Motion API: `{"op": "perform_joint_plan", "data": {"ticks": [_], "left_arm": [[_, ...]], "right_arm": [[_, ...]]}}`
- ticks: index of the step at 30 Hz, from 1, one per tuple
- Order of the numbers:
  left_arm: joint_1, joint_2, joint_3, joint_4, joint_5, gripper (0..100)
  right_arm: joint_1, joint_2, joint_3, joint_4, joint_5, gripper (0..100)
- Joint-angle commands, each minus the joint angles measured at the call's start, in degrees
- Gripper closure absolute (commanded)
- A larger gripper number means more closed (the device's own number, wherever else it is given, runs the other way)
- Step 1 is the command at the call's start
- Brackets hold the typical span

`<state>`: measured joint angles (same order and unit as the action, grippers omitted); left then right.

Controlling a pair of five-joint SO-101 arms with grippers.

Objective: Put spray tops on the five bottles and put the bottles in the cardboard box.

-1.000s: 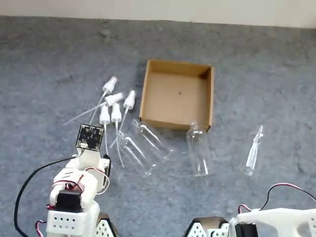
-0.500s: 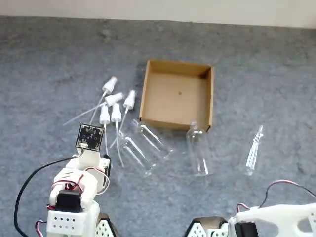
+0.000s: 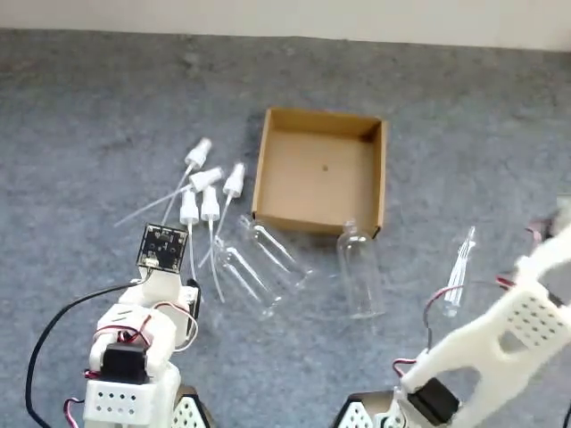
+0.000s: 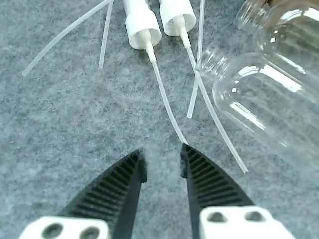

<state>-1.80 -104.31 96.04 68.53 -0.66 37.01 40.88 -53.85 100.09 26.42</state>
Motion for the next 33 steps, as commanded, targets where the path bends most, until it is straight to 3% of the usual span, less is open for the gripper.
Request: {"op": "perform_joint_plan", "data": {"ticks": [1, 3, 8, 10, 14, 20, 24, 28, 33], "left_arm": [[-0.22, -0.04, 1.10, 0.00, 0.18, 92], [-0.92, -0.13, 1.10, -0.35, -2.02, 92], [-10.68, -0.31, 1.10, -3.69, -23.82, 92], [-14.90, -0.31, 1.01, -5.19, -29.36, 92], [-16.75, -0.04, -1.98, -5.71, -30.68, 92], [-17.80, 2.33, -20.00, -0.44, -30.07, 92], [-17.80, 20.00, -33.36, 1.58, -27.60, 92], [-15.78, 48.57, -52.62, 4.31, -25.76, 92], [-11.74, 84.26, -80.75, 8.09, -25.85, 84]], "right_arm": [[-8.66, -8.57, 7.08, 1.19, -1.05, 94.7], [-11.65, -9.27, 11.65, 1.19, -1.05, 94.7], [-11.12, -9.27, 13.23, -1.89, -1.41, 94.7], [-9.63, -9.27, 13.41, -2.33, -1.41, 94.7], [-5.67, -9.19, 13.23, -2.51, -0.44, 94.7], [-1.19, -9.10, 13.67, -5.05, 4.04, 94.7], [0.31, -9.10, 13.76, -7.25, 4.13, 94.5], [0.31, -9.10, 13.76, -7.78, 4.22, 94.4], [0.13, -6.29, 13.76, -7.60, 5.98, 94.3]]}}
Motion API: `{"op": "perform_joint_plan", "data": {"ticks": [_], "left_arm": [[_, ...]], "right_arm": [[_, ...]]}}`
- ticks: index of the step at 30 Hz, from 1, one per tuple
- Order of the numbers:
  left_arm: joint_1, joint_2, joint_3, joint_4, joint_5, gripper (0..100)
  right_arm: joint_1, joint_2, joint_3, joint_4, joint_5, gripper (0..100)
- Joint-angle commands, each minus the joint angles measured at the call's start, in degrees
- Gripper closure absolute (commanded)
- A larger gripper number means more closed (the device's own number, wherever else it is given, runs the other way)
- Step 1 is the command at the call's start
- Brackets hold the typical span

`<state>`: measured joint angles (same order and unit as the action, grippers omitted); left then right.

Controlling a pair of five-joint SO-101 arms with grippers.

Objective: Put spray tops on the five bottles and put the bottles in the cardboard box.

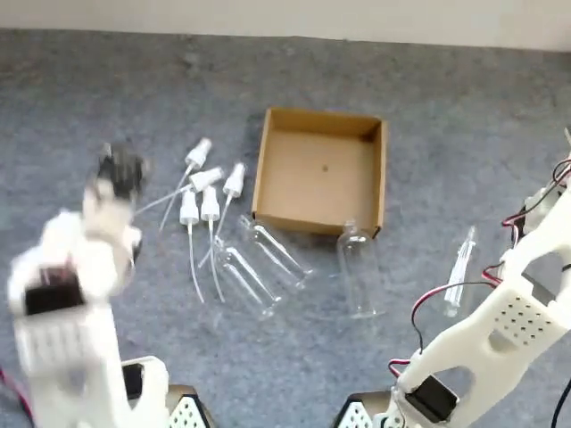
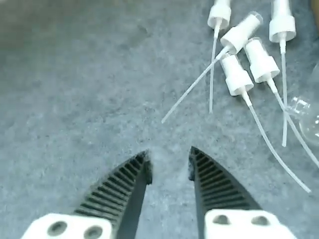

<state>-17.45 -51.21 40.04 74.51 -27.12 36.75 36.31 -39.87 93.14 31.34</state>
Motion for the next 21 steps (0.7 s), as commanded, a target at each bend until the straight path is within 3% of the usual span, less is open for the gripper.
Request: {"op": "perform_joint_plan", "data": {"ticks": [1, 7, 13, 21], "left_arm": [[4.70, 37.58, -30.46, 2.29, 0.62, 84], [9.01, 69.05, -62.20, 3.43, 0.79, 84], [11.91, 91.65, -89.98, 3.96, 4.22, 83], [14.64, 113.27, -112.57, 5.27, 4.75, 84]], "right_arm": [[0.48, -0.57, -0.31, -0.75, 1.05, 94.3], [0.57, 5.14, -0.84, -0.57, 1.32, 94.3], [0.57, 6.02, -0.84, -0.75, 1.32, 94.3], [0.40, 6.02, -0.40, -0.75, 1.32, 94.3]]}}
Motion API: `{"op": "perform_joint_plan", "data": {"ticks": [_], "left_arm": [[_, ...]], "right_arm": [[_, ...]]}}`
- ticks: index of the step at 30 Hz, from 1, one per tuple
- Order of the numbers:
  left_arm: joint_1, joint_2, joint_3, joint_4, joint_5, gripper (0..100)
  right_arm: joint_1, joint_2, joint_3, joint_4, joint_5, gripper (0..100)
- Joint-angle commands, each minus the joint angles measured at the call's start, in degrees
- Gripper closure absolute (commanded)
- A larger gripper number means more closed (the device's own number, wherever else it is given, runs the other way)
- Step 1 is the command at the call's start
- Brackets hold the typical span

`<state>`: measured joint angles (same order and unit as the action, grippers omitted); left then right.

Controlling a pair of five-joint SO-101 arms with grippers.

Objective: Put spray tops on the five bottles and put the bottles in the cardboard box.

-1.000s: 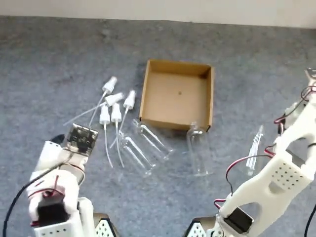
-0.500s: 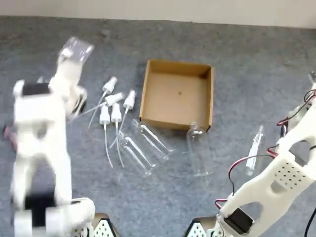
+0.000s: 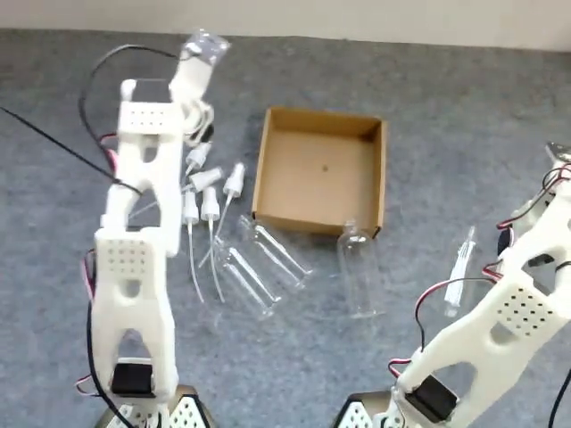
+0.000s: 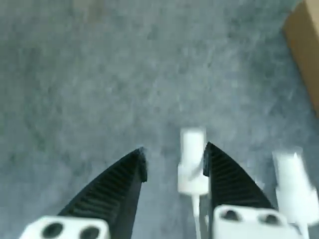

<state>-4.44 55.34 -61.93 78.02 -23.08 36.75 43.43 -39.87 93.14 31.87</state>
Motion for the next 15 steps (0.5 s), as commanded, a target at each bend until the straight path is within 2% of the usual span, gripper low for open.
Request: {"op": "perform_joint_plan", "data": {"ticks": [1, 4, 7, 12, 15], "left_arm": [[1.63, 8.75, -12.09, 2.37, 0.70, 84], [0.66, 13.58, -16.13, 5.19, 0.70, 84], [-0.31, 15.96, -20.35, 9.23, 0.44, 90], [-0.84, 16.31, -26.51, 15.21, 0.44, 99], [-0.84, 16.31, -29.49, 19.69, 0.44, 100]], "right_arm": [[0.48, -1.10, -0.57, -0.75, 0.79, 94.3], [0.57, -1.10, -0.84, -0.40, 1.85, 94.3], [0.57, -1.10, -0.31, -0.31, 3.69, 94.3], [0.57, -1.10, -0.31, -0.31, 3.96, 94.2], [0.57, -1.10, -0.31, -0.13, 3.96, 91.5]]}}
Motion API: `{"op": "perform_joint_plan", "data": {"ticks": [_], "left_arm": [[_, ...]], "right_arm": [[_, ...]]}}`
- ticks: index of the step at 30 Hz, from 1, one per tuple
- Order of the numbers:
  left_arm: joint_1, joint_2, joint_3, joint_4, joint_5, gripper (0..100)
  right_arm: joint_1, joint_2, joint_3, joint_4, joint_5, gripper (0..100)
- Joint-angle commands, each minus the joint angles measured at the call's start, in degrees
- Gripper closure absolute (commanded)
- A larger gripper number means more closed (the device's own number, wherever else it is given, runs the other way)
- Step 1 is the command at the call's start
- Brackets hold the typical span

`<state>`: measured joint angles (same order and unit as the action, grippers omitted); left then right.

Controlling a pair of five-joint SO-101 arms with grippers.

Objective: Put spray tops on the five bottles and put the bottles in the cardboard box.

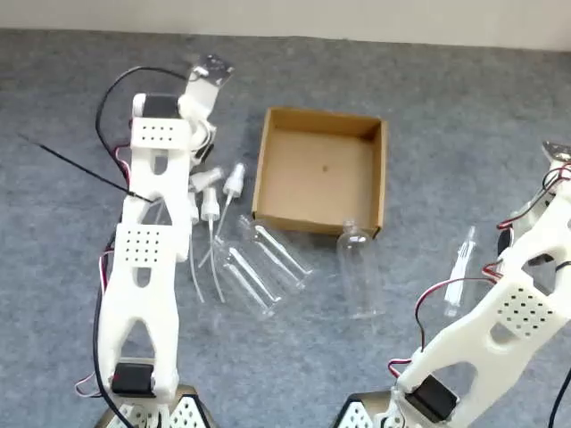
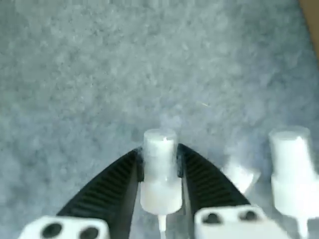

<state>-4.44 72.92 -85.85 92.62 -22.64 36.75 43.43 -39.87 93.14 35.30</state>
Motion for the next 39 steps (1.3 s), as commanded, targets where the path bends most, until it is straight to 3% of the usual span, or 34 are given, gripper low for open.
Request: {"op": "perform_joint_plan", "data": {"ticks": [1, 8, 17, 24, 34, 39], "left_arm": [[-0.84, -1.27, -6.29, 6.51, 0.00, 100], [-4.53, -4.79, -6.55, 8.18, 2.37, 100], [-8.48, -30.46, 9.98, 8.26, 5.54, 100], [-5.67, -53.23, 35.82, 8.26, 5.27, 100], [6.46, -81.71, 78.46, 7.47, 5.36, 100], [6.29, -92.79, 99.38, -4.66, 5.54, 100]], "right_arm": [[0.66, -1.10, -0.31, 0.48, 0.53, 89.3], [0.92, -1.45, -0.84, 2.95, 0.62, 83.9], [0.75, -1.63, -1.01, 6.11, 0.44, 81.0], [0.66, -1.63, -7.43, 7.43, 0.26, 66.7], [2.42, -1.80, -13.85, 8.13, 3.08, 69.4], [2.51, -8.57, -6.90, 8.22, 6.59, 76.7]]}}
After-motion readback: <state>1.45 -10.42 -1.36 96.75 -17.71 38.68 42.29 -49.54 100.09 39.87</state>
